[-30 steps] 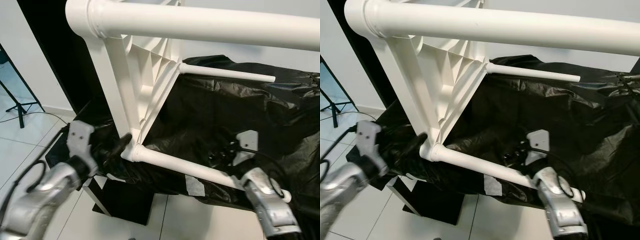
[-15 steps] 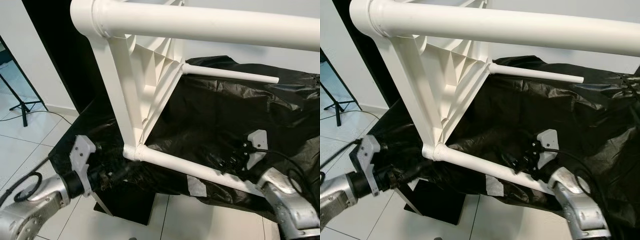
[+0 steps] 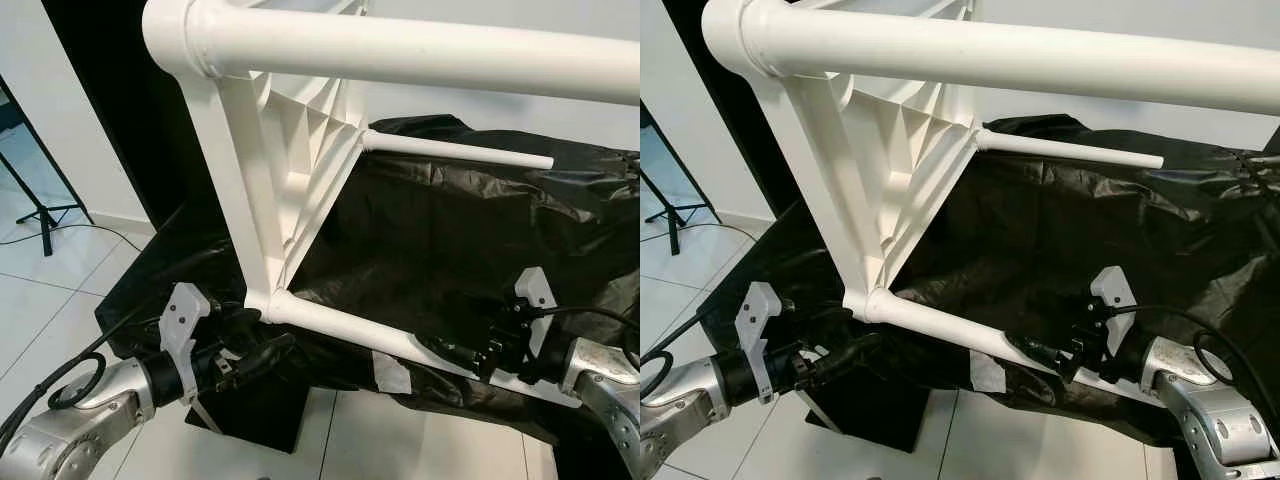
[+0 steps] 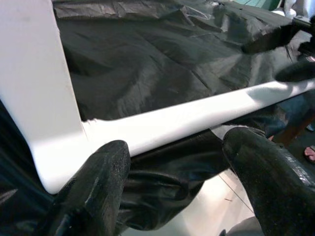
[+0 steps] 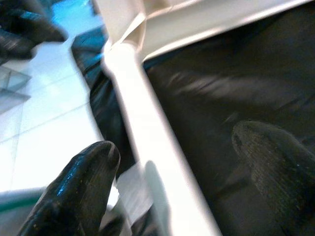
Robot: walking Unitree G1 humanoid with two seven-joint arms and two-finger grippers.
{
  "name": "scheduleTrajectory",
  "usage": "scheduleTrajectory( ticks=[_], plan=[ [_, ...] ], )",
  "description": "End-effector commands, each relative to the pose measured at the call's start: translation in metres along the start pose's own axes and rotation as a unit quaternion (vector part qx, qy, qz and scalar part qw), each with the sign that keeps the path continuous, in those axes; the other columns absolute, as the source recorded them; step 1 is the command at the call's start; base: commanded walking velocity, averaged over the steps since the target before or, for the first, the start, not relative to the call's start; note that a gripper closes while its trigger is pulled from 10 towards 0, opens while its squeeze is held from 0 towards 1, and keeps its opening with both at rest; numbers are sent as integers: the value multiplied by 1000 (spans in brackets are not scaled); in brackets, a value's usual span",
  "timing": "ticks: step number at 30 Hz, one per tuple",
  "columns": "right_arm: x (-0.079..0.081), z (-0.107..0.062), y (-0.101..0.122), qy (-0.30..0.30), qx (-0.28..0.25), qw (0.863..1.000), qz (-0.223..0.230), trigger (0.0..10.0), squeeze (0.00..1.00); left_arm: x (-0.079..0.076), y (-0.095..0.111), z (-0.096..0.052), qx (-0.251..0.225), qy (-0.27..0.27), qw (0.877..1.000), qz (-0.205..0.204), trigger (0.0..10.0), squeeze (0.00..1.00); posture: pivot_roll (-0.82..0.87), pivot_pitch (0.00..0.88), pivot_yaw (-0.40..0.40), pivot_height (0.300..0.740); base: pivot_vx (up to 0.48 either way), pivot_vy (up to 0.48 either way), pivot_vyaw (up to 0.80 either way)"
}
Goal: Building children table
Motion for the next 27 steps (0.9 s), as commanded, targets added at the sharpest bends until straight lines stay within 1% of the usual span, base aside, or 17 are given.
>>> scheduleTrajectory(
  ticks=[1,3,4,5,7,8,11,12,13,14,18,20,22,24,25,27],
  plan=[
    [5,-2,0,29,8,1000,6,10000,0,-5,-2,1,11,-40,999,6,10000,0,-29,0,-5,740,0,0,0],
    [12,-9,-5,70,38,997,11,10000,0,-6,-5,3,12,-41,999,6,10000,0,-29,0,-8,740,0,0,0],
    [13,-13,-9,79,55,995,11,10000,0,-7,-5,4,12,-41,999,7,10000,0,-29,0,-9,740,0,0,0],
    [13,-13,-9,79,55,995,11,10000,0,-7,-5,4,12,-41,999,7,10000,0,-29,0,-9,740,0,0,0],
    [12,-18,-13,88,78,993,10,10000,0,-7,-5,5,12,-41,999,8,10000,0,-31,0,-11,740,0,0,0],
    [12,-18,-13,88,78,993,10,10000,0,-7,-5,5,12,-41,999,8,10000,0,-31,0,-11,740,0,0,0],
    [5,-28,-23,87,132,987,-2,10000,0,-7,-4,7,10,-39,999,12,10000,0,-33,0,-10,740,0,0,0],
    [5,-28,-23,87,132,987,-2,10000,0,-7,-4,7,10,-39,999,12,10000,0,-33,0,-10,740,0,0,0],
    [-2,-31,-28,72,155,985,-9,10000,0,-7,-4,8,7,-38,999,11,10000,0,-33,0,-11,740,0,0,0],
    [-4,-32,-30,66,163,984,-12,10000,0,-7,-3,8,7,-38,999,11,10000,0,-32,0,-10,740,0,0,0],
    [-5,-32,-31,62,167,984,-14,10000,0,-7,-3,8,7,-38,999,11,10000,0,-32,0,-10,740,0,0,0],
    [-11,-31,-34,44,175,983,-22,10000,0,-8,-3,9,6,-39,999,13,10000,0,-29,0,-6,740,0,0,0],
    [-11,-31,-34,44,175,983,-22,10000,0,-8,-3,9,6,-39,999,13,10000,0,-29,0,-6,740,0,0,0],
    [-21,-29,-34,13,172,984,-37,10000,0,-9,-1,10,5,-39,999,15,10000,0,-29,0,-6,740,0,0,0],
    [-21,-29,-34,13,172,984,-37,10000,0,-9,-1,10,5,-39,999,15,10000,0,-29,0,-6,740,0,0,0],
    [-33,-29,-35,-22,175,983,-46,10000,0,-8,1,10,6,-38,999,20,10000,0,-27,0,-2,740,0,0,0]
  ],
)
Point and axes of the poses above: a point about 5 cm out from each wrist's last joint towards the gripper, its own z axis pointing out of the wrist towards the gripper, its own y axis along the axis of the wrist's last joint, x = y × z, the point moved 1 cm from there along z, pointing out of the wrist towards the gripper, and after that the axes turned 9 degrees about -z, right-handed, at the moved point
